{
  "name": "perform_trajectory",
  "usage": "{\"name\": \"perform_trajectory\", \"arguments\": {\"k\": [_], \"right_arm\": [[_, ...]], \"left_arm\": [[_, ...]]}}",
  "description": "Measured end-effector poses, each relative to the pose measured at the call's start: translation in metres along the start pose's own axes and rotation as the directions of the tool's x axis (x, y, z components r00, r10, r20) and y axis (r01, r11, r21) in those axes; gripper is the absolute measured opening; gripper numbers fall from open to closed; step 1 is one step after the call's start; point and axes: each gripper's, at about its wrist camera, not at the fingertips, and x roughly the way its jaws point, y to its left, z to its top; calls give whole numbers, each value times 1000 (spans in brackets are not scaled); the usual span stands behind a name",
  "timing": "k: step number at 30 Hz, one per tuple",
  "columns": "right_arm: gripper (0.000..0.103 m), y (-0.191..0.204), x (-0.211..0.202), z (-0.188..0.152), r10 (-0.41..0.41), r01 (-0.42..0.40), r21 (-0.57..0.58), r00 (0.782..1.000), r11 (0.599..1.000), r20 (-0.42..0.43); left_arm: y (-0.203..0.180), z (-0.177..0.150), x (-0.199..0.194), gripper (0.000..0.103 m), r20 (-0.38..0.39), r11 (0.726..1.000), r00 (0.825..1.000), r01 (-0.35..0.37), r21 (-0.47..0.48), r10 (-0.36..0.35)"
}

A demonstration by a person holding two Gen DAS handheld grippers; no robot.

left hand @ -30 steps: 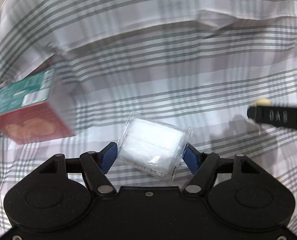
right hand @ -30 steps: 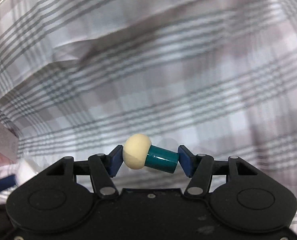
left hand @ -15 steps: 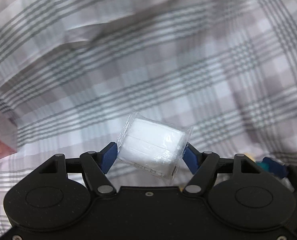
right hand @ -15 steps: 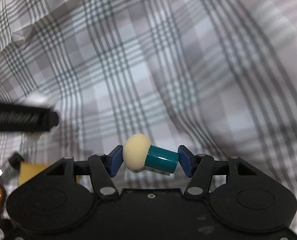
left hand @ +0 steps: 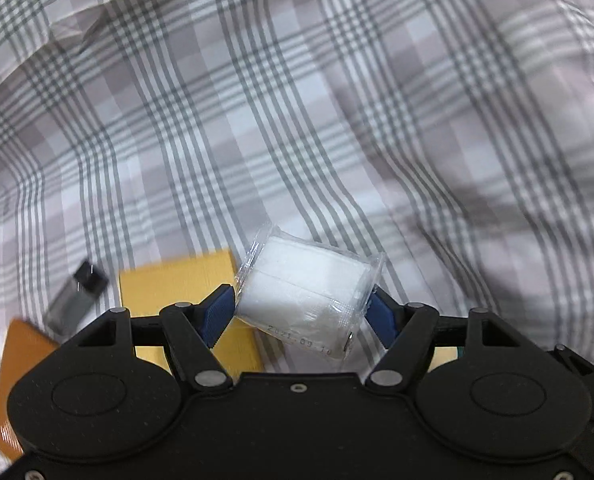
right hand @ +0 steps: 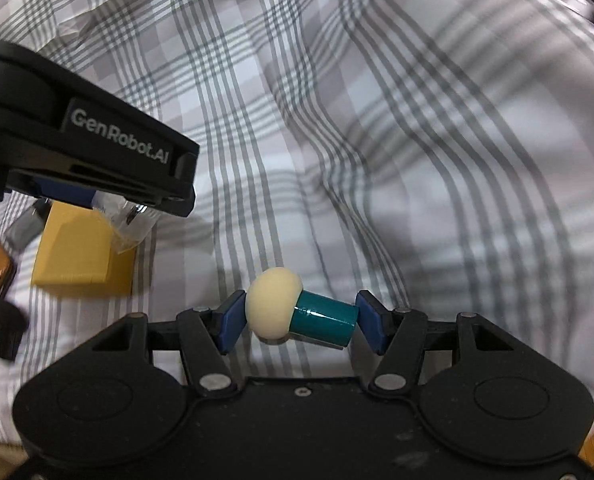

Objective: Organize soft objects
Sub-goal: 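Lift the white packet with the left tool while the right tool lifts the cream-teal stick, then drop the white packet with the left tool while the right tool drops the cream-teal stick into the basket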

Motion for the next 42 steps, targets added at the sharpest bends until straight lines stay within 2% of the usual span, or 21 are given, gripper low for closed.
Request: {"name": "perform_trajectory", "arguments": {"k": [9,16,23,29,33,36,42], "right_arm": [[58,-10,-47,-59,15,-16,-43,999,999,-29],[58,-5,-90,-95,76,-77,-83,997,994,-23],[58,9,-126,-111,144,-143,-133,990,981,1],[58,17,-142,-112,196,-195,-149,981,969,-11],[58,21,-150,-113,192,-191,-162,981,968,-5],[58,22,-152,-114,193,-192,-161,981,968,-10],[58,30,-158,-117,212,-211,-189,977,959,-14]], "left_arm": [[4,-57,-57,67,-6,999,1000,4,-43,-4],[33,-112,-96,67,12,993,998,-61,-102,62],[54,-163,-119,67,6,972,988,-154,-178,157],[62,-199,-135,67,-6,959,990,-141,-247,144],[55,-218,-145,67,-4,961,995,-102,-257,104],[45,-227,-147,67,-13,968,999,-53,-244,51],[27,-242,-142,67,-49,979,999,-8,-206,-2]]}}
